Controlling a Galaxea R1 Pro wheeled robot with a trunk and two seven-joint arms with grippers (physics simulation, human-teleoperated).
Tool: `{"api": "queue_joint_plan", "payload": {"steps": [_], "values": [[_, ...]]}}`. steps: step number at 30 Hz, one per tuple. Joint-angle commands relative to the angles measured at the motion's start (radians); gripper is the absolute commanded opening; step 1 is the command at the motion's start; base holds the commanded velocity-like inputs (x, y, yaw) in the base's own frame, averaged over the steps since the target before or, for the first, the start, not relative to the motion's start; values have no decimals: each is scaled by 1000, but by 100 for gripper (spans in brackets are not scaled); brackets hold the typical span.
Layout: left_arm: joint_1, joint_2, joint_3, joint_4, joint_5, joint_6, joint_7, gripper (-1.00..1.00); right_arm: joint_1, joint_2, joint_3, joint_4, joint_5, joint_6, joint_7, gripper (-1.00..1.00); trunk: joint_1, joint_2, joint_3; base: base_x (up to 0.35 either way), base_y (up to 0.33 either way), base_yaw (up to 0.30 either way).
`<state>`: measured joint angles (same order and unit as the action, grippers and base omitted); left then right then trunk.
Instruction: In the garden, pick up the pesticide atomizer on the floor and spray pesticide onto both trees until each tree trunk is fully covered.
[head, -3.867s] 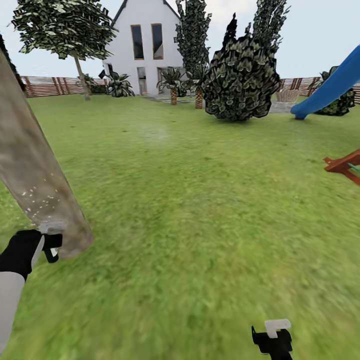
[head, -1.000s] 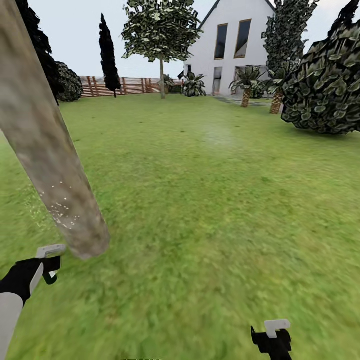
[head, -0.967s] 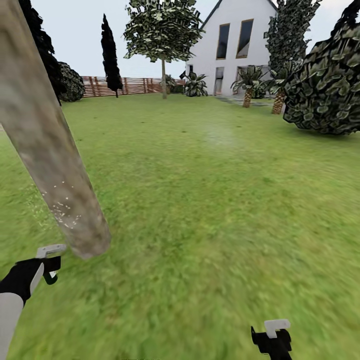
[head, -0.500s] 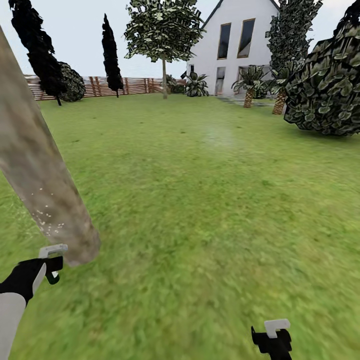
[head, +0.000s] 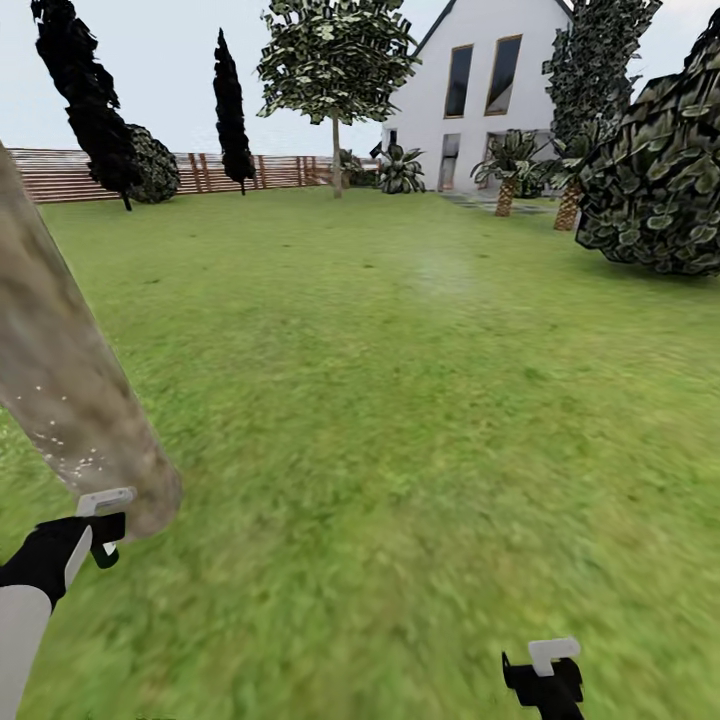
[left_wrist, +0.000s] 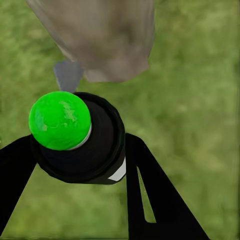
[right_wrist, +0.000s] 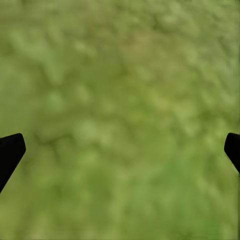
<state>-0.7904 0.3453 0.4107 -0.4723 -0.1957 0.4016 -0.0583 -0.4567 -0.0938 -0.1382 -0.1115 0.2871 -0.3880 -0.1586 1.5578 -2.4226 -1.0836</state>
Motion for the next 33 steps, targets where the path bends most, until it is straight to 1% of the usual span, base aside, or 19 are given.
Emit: {"api": "queue_joint_plan", "payload": {"steps": [1,8,17,22,24,26,27,28,30,31,33], "values": [[-1,-1,7,-2,-10,5,-6,-100,0,0,-8,1,11,-3,-2,100,0,0,-1,110,-256,257],[-1,0,8,-1,-11,6,-6,-100,0,0,-8,1,11,-3,-2,100,0,0,-1,109,-257,258],[-1,0,8,-2,-11,5,-5,-100,0,0,-8,1,11,-3,-2,100,0,0,-1,220,-198,17],[-1,-2,8,-2,-6,6,1,-100,0,-1,-9,1,10,-3,-2,100,0,0,-1,136,-235,218],[-1,-1,12,-19,-5,5,1,-100,0,-1,-9,1,9,-3,-2,100,0,0,-1,10,-252,275],[-2,-1,5,-31,-6,5,-5,-100,0,-1,-9,1,9,-3,-2,100,0,0,-1,12,-118,276],[-3,-3,2,-66,-7,6,-7,-100,0,-1,-9,1,9,-3,-2,100,0,0,-1,4,-33,276],[-9,-4,0,-114,-7,17,-10,-100,0,-1,-9,1,9,-3,-2,100,0,0,-1,1,-9,276],[-18,-6,-2,-131,-6,30,-16,-100,0,-1,-9,1,9,-3,-2,100,0,0,-1,0,-3,276],[-20,-12,-3,-134,-7,50,-34,-100,0,-1,-9,1,9,-3,-2,100,0,0,-1,0,-1,276],[-32,-15,-12,-145,-10,104,-89,-100,0,-1,-9,1,9,-3,-2,100,0,0,-1,0,0,276]]}}
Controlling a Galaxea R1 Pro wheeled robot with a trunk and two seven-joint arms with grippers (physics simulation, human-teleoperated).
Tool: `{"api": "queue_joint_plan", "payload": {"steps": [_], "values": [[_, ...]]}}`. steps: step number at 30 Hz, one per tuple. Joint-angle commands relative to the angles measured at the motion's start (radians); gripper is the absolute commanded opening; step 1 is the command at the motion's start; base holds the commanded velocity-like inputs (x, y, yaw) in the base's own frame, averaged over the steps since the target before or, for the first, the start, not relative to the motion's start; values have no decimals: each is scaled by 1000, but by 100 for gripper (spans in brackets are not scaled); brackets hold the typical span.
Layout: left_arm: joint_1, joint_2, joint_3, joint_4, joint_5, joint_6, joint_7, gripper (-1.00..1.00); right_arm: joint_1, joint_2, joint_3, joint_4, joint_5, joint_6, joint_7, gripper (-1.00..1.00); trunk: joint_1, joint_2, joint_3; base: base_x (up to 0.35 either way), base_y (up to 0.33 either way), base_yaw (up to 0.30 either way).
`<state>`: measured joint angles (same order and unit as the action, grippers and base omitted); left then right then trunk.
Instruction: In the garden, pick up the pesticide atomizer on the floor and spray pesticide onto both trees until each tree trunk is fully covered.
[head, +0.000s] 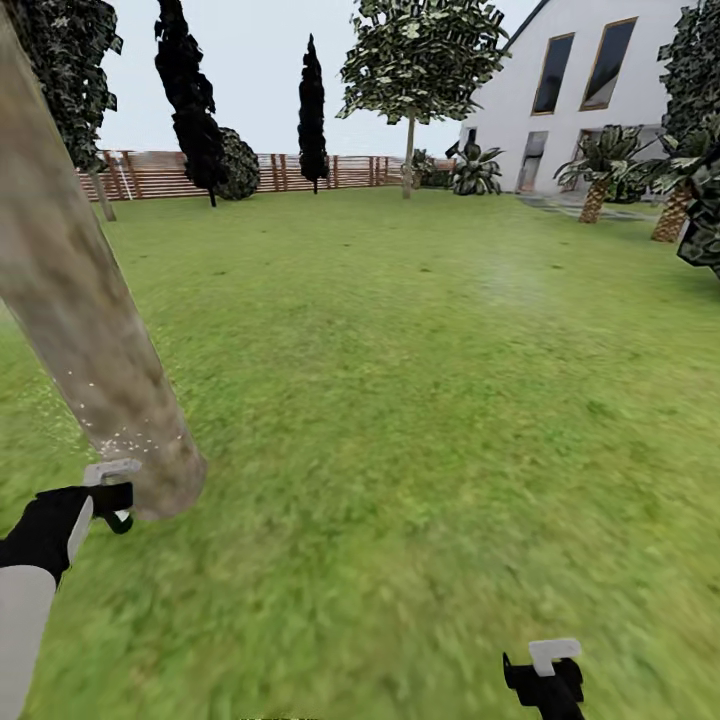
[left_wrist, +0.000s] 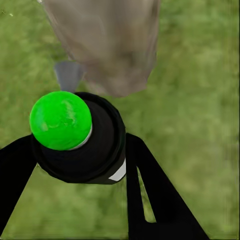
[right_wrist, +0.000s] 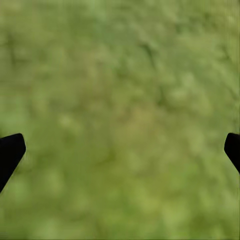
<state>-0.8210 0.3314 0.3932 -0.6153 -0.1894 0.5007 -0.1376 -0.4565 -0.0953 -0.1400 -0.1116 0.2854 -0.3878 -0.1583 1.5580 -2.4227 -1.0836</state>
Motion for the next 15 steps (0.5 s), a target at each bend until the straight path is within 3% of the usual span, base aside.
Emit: {"api": "queue_joint_plan", "payload": {"steps": [1,6,7,10,13,15], "values": [[-19,0,2,-10,-18,13,-22,-100,-1,0,-7,1,11,-3,-3,100,0,0,-1,0,0,276],[-35,17,-6,-18,-22,21,-32,-100,-1,0,-7,1,11,-3,-3,100,0,0,-1,0,0,269],[-37,15,-18,-19,-22,24,-33,-100,-1,0,-7,1,11,-3,-3,100,0,0,-1,0,0,131],[-87,3,-113,-50,-17,111,-31,-100,-1,-3,-7,0,11,-3,-3,100,0,0,-1,0,0,37],[-138,-3,-130,-76,-15,133,-31,-100,-1,-4,-7,0,11,-3,-3,100,0,0,-1,0,0,1],[-156,9,-132,-77,-18,161,-32,-100,-1,-4,-7,0,11,-3,-3,100,0,0,-1,0,0,0]]}}
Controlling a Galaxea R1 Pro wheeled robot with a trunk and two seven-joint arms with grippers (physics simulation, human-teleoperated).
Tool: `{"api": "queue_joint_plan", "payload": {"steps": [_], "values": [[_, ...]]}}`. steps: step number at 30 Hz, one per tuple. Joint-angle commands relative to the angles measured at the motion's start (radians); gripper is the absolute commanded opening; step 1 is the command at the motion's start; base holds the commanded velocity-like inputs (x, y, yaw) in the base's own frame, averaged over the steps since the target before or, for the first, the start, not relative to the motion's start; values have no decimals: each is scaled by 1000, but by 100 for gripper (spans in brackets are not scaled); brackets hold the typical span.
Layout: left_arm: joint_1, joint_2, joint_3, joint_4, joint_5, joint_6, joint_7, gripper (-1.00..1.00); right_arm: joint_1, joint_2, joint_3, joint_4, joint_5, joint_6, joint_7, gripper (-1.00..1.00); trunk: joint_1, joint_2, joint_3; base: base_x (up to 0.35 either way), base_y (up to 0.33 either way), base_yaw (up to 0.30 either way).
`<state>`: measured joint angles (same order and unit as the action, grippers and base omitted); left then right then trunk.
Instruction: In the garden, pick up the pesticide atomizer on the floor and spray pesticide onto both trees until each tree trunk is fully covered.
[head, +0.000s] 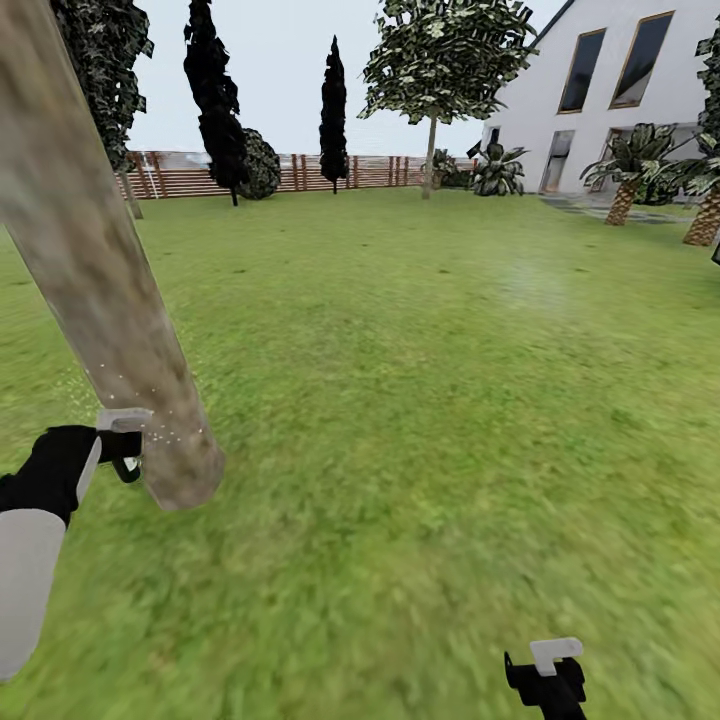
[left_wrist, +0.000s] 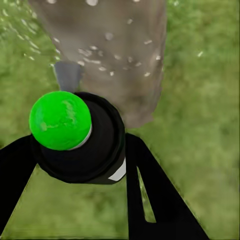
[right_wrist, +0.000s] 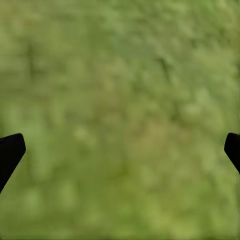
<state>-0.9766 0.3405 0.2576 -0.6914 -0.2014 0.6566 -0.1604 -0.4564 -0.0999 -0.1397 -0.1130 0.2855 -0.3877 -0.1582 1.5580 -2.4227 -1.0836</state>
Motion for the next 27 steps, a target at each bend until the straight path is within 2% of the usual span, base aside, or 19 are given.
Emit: {"api": "queue_joint_plan", "payload": {"steps": [1,3,5,9,16,27], "values": [[-2,7,3,-1,-10,8,-9,-100,-1,0,-8,1,11,-3,-3,100,0,0,-1,0,0,0],[3,54,3,0,-8,12,-11,-100,-1,0,-8,1,11,-3,-3,100,0,0,-1,0,0,0],[12,68,-1,-1,-9,10,-11,-100,-1,0,-8,1,11,-3,-3,100,0,0,-1,0,0,22],[12,68,-27,-13,-6,11,-9,-100,-1,0,-8,1,11,-3,-3,100,0,0,-1,6,0,220],[12,66,-29,-33,-3,11,-8,-100,-1,-7,-8,0,9,-5,-3,100,0,0,-1,211,-146,26],[10,66,-29,-33,-3,11,-7,-100,-1,-7,-8,1,9,-3,-3,100,0,0,-1,110,-249,0]]}}
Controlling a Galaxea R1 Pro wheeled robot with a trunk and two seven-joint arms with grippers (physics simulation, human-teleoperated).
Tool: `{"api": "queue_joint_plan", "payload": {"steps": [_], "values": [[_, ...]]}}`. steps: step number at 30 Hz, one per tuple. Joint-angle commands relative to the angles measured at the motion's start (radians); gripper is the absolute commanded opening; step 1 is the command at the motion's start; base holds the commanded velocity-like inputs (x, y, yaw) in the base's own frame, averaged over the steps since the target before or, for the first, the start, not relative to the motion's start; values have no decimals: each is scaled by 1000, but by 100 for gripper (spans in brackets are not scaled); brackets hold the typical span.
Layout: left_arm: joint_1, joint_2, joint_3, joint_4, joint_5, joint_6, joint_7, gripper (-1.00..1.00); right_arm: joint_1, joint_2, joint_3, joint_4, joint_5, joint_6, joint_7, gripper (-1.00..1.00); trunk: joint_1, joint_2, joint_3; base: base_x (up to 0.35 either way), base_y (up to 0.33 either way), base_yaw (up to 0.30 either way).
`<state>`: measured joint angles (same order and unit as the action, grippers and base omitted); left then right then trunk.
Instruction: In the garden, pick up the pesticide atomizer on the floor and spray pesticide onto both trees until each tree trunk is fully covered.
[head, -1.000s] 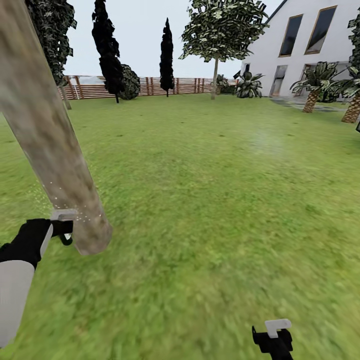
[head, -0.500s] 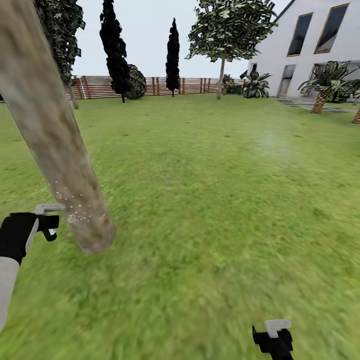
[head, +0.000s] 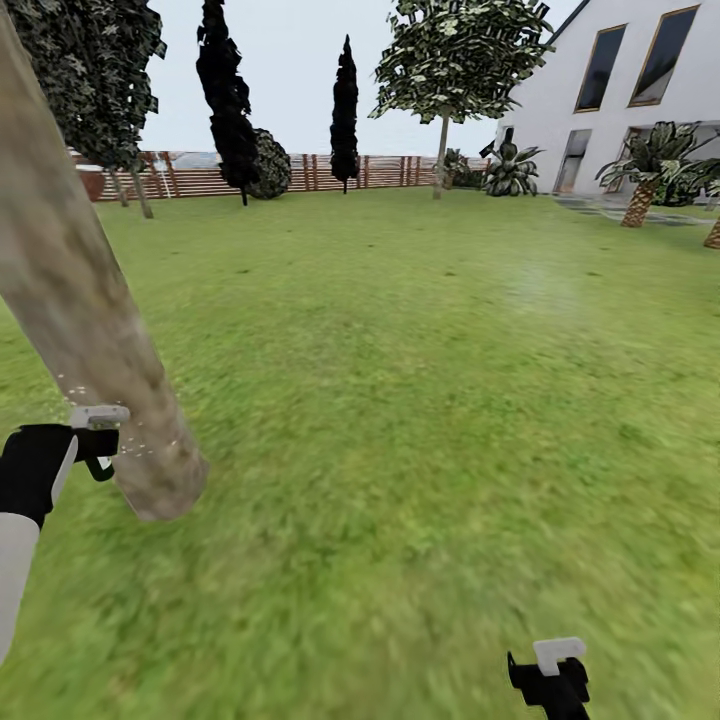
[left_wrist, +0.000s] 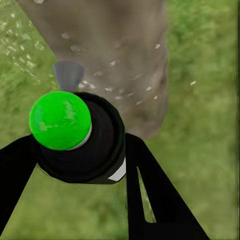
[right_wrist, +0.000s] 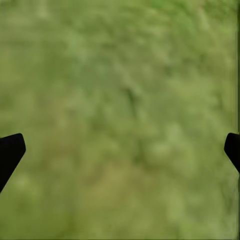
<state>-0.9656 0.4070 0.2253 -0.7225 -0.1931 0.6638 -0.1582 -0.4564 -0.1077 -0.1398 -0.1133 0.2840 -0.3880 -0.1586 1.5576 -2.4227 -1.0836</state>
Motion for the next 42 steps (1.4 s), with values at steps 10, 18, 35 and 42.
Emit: {"api": "queue_joint_plan", "payload": {"steps": [10,18,35,42], "values": [[-2,-1,4,-2,-11,5,-9,-100,-1,0,-8,1,11,-3,-2,100,0,0,-1,203,-210,0],[-4,-1,5,-2,-11,5,-9,-100,-1,2,-8,1,11,-4,-2,100,0,0,-1,60,-265,209],[2,3,9,0,-20,2,3,-100,-1,0,-8,1,11,-3,-2,100,0,0,-1,224,-182,106],[2,3,9,1,-20,2,3,-100,-1,2,-6,1,11,-4,-2,100,0,0,-1,25,-264,188]]}}
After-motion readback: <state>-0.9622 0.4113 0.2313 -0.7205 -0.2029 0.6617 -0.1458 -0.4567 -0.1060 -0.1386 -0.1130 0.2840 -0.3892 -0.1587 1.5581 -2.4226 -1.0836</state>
